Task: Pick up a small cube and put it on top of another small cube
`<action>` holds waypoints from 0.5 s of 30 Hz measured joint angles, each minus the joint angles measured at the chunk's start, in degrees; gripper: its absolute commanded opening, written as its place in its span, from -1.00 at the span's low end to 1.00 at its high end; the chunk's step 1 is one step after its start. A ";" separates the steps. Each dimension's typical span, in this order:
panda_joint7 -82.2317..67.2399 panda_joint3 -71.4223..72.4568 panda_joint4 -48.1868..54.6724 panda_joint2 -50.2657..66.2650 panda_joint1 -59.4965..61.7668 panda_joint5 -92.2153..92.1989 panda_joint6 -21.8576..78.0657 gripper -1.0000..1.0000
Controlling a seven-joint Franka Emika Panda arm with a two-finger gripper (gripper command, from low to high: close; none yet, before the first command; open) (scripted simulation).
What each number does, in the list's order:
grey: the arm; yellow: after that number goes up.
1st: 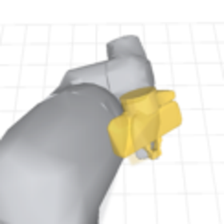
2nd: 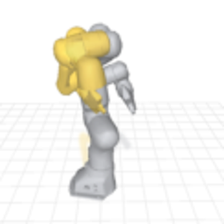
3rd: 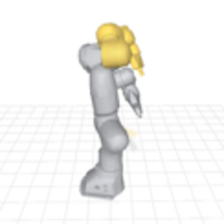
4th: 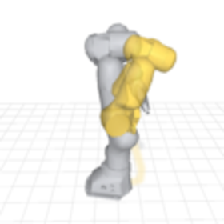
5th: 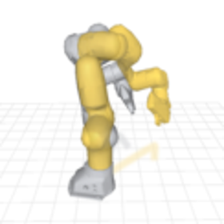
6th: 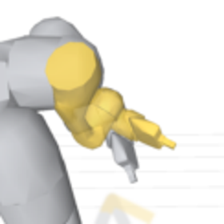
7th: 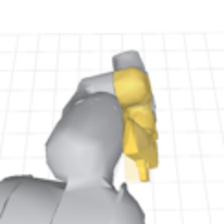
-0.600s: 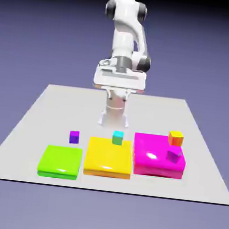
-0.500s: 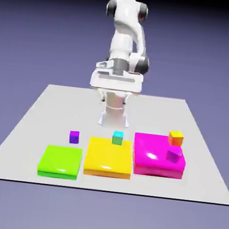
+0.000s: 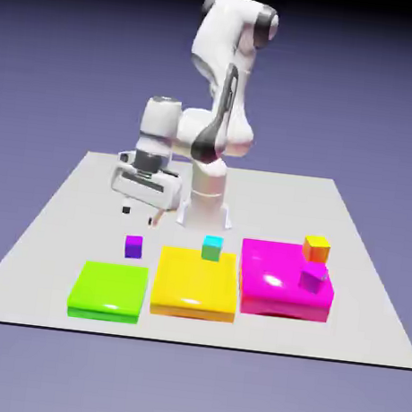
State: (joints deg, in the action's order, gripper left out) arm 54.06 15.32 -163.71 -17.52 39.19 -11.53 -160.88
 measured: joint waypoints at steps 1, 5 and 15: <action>0.60 0.80 -0.14 0.79 2.08 -0.60 0.68 0.00; 3.02 3.99 -0.70 3.94 10.38 -3.00 3.42 0.00; 9.06 11.97 -2.11 11.82 31.12 -9.00 10.25 0.00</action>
State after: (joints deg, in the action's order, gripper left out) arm 63.12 27.29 -165.82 -5.70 70.32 -20.53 -150.63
